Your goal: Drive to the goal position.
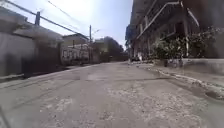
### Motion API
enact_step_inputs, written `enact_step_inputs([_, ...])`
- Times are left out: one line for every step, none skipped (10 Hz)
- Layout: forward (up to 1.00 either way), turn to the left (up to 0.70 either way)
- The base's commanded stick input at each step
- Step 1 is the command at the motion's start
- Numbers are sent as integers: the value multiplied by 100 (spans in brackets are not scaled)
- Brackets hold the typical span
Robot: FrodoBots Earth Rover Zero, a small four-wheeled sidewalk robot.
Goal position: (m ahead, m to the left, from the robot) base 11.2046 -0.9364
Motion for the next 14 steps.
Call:
enact_step_inputs([100,-31])
enact_step_inputs([100,-31])
enact_step_inputs([100,-13])
enact_step_inputs([100,5])
enact_step_inputs([100,9])
enact_step_inputs([100,9])
enact_step_inputs([100,9])
enact_step_inputs([100,9])
enact_step_inputs([100,9])
enact_step_inputs([100,9])
enact_step_inputs([100,9])
enact_step_inputs([100,9])
enact_step_inputs([100,-8])
enact_step_inputs([100,-31])
